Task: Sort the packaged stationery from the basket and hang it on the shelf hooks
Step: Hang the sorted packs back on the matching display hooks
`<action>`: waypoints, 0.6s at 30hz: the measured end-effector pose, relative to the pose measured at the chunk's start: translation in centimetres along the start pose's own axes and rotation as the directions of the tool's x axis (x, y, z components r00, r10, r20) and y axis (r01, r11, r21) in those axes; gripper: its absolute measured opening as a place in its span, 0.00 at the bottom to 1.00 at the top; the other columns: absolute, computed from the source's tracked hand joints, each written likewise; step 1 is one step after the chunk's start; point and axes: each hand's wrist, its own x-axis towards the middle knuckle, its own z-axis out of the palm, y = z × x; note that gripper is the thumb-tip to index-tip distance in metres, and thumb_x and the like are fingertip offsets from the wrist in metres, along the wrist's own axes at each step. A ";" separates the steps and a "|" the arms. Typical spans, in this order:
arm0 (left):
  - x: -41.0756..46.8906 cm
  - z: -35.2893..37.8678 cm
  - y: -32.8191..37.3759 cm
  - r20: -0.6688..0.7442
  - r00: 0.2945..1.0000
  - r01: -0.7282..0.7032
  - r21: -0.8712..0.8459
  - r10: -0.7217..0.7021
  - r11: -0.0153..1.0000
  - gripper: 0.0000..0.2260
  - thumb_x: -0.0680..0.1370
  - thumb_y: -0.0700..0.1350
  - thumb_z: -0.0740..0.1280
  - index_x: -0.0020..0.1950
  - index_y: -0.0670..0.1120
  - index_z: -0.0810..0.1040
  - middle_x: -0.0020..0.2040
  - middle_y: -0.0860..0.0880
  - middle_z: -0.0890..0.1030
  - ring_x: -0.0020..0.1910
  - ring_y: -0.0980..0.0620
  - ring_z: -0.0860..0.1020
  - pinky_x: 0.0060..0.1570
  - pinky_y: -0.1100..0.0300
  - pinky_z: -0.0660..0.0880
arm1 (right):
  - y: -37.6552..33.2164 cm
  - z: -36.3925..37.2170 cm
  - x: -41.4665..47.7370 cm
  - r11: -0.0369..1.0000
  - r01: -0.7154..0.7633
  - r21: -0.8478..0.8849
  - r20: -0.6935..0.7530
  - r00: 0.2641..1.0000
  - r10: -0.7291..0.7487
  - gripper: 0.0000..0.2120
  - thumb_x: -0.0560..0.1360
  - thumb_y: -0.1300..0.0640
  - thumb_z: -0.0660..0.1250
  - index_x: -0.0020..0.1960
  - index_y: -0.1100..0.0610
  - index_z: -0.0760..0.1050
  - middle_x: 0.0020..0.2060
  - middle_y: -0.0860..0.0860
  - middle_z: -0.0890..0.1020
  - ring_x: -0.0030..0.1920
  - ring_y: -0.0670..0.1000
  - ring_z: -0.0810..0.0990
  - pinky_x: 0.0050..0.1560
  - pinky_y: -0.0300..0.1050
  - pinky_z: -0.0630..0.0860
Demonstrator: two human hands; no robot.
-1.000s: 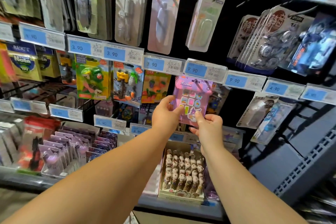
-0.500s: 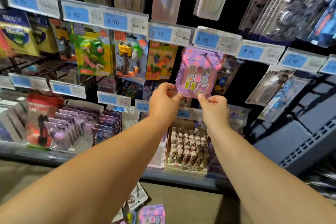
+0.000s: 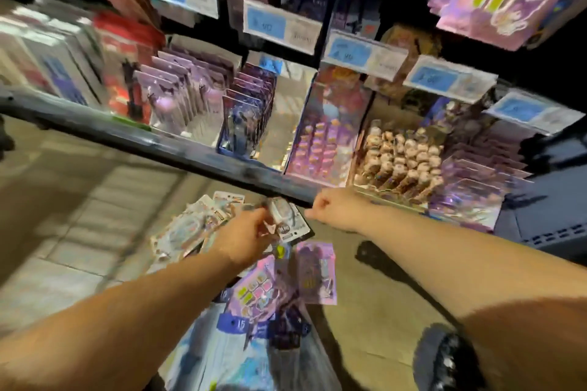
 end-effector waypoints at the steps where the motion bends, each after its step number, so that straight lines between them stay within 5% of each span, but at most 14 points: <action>1: -0.3 0.9 -1.8 0.085 0.996 0.025 0.083 -0.032 0.996 0.13 0.76 0.50 0.70 0.58 0.47 0.77 0.50 0.49 0.81 0.51 0.46 0.79 0.47 0.58 0.72 | -0.1 1.2 0.6 1.000 -0.018 -0.016 0.074 0.997 0.019 0.16 0.79 0.46 0.62 0.36 0.54 0.73 0.39 0.55 0.77 0.46 0.54 0.76 0.37 0.42 0.68; 4: -1.4 2.5 -5.7 0.263 0.957 0.050 0.270 -0.123 0.962 0.15 0.77 0.55 0.68 0.59 0.47 0.76 0.57 0.45 0.80 0.55 0.44 0.78 0.53 0.54 0.75 | 0.6 7.1 2.6 0.997 -0.074 -0.031 0.234 0.969 0.079 0.14 0.82 0.50 0.57 0.45 0.57 0.76 0.44 0.59 0.78 0.49 0.54 0.76 0.39 0.42 0.69; 9: -2.3 4.4 -7.3 0.315 0.936 0.011 0.422 -0.159 0.907 0.17 0.80 0.57 0.60 0.57 0.45 0.76 0.56 0.42 0.79 0.56 0.42 0.78 0.52 0.53 0.73 | 3.4 17.4 3.4 0.908 -0.393 0.145 0.334 0.883 0.329 0.16 0.78 0.49 0.65 0.37 0.58 0.67 0.30 0.53 0.71 0.27 0.49 0.69 0.26 0.37 0.66; 11: -2.4 5.0 -7.8 0.349 0.917 0.021 0.436 -0.191 0.900 0.15 0.79 0.53 0.62 0.60 0.45 0.74 0.59 0.42 0.77 0.59 0.41 0.77 0.53 0.52 0.73 | 3.5 19.8 3.3 0.854 -0.463 0.239 0.336 0.864 0.375 0.15 0.76 0.50 0.67 0.43 0.59 0.66 0.33 0.53 0.71 0.29 0.49 0.70 0.25 0.37 0.65; 15: -2.3 6.0 -9.0 0.398 0.880 0.035 0.490 -0.260 0.871 0.22 0.79 0.54 0.63 0.67 0.44 0.67 0.64 0.41 0.73 0.62 0.41 0.74 0.58 0.50 0.72 | 3.1 22.0 4.0 0.796 -0.515 0.318 0.270 0.854 0.444 0.29 0.71 0.45 0.71 0.64 0.59 0.67 0.59 0.58 0.73 0.53 0.57 0.76 0.45 0.44 0.70; 18: -2.3 6.8 -8.9 0.407 0.868 0.060 0.482 -0.284 0.874 0.19 0.79 0.52 0.63 0.66 0.45 0.66 0.63 0.42 0.74 0.62 0.42 0.74 0.55 0.51 0.71 | 3.4 21.9 4.3 0.703 -0.544 0.458 0.337 0.838 0.429 0.30 0.73 0.49 0.72 0.68 0.62 0.65 0.56 0.58 0.74 0.46 0.54 0.75 0.36 0.41 0.69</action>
